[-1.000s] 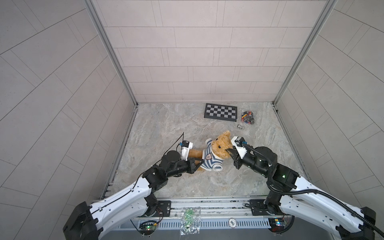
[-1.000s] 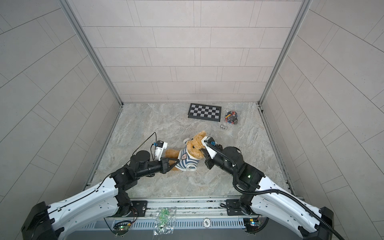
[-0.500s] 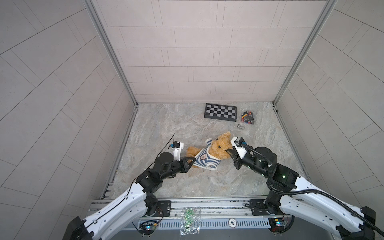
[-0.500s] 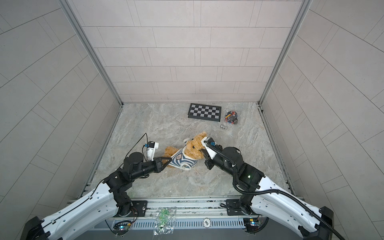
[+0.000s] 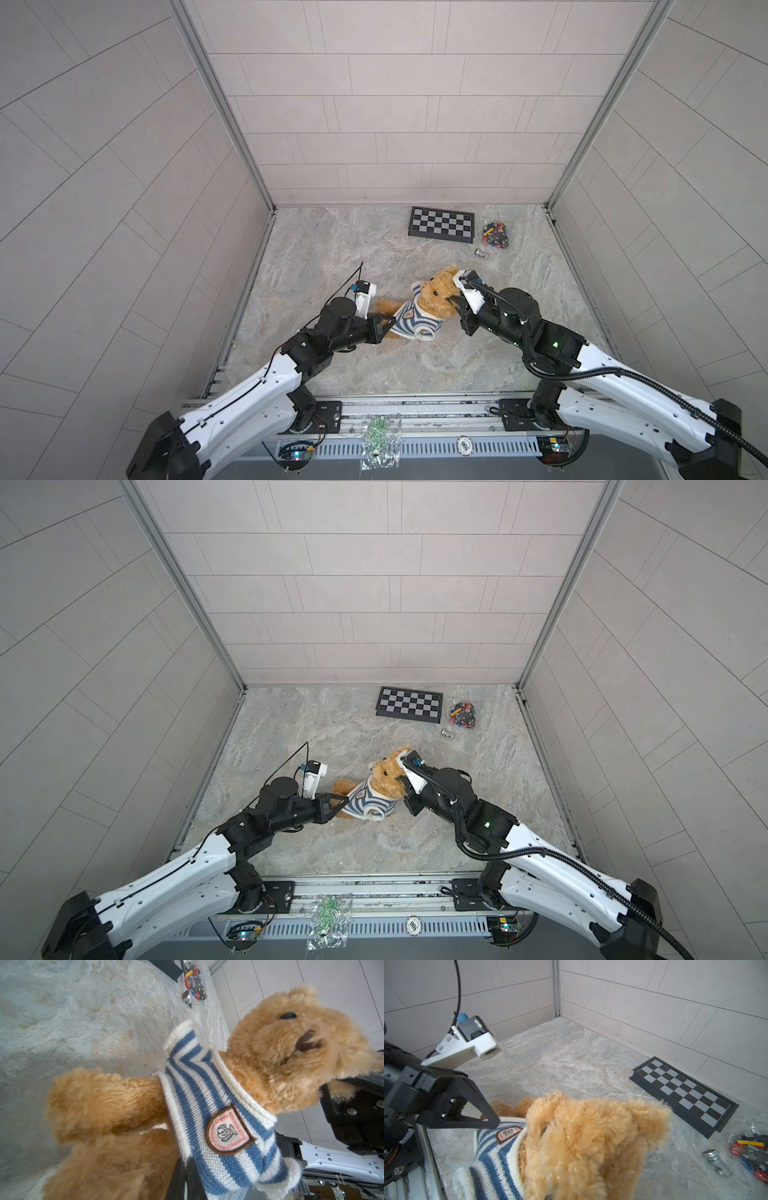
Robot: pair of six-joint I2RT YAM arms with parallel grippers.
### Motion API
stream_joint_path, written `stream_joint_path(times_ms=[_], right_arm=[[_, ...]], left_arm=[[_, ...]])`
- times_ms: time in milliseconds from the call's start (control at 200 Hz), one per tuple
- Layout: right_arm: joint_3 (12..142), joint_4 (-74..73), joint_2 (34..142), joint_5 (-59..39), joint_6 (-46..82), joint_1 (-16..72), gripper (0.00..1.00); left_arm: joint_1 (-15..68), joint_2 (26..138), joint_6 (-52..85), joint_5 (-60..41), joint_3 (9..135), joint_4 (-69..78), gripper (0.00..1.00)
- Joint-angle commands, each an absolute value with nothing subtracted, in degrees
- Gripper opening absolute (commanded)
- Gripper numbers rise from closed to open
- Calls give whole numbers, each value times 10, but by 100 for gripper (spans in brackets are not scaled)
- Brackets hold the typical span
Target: Dress the teddy bear
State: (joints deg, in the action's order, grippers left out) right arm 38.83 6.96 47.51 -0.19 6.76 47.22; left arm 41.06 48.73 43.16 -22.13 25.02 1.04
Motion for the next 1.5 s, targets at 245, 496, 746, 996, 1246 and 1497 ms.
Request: stream_joint_path(times_ms=[245, 496, 746, 996, 1246, 1497], right_arm=[[442, 75, 526, 7, 111, 469, 0], [464, 52, 589, -55, 98, 462, 0], [469, 18, 616, -152, 51, 457, 0], [453, -1, 621, -222, 47, 390, 0], [455, -5, 636, -298, -17, 372, 0], [443, -19, 641, -350, -53, 345, 0]], left_arm=[[443, 556, 411, -235, 271, 67, 7], [453, 563, 401, -251, 260, 55, 6], [453, 533, 400, -225, 240, 36, 22], [441, 518, 387, -214, 248, 2, 42], [432, 519, 370, -213, 272, -31, 45], [406, 491, 333, -224, 305, -93, 54]])
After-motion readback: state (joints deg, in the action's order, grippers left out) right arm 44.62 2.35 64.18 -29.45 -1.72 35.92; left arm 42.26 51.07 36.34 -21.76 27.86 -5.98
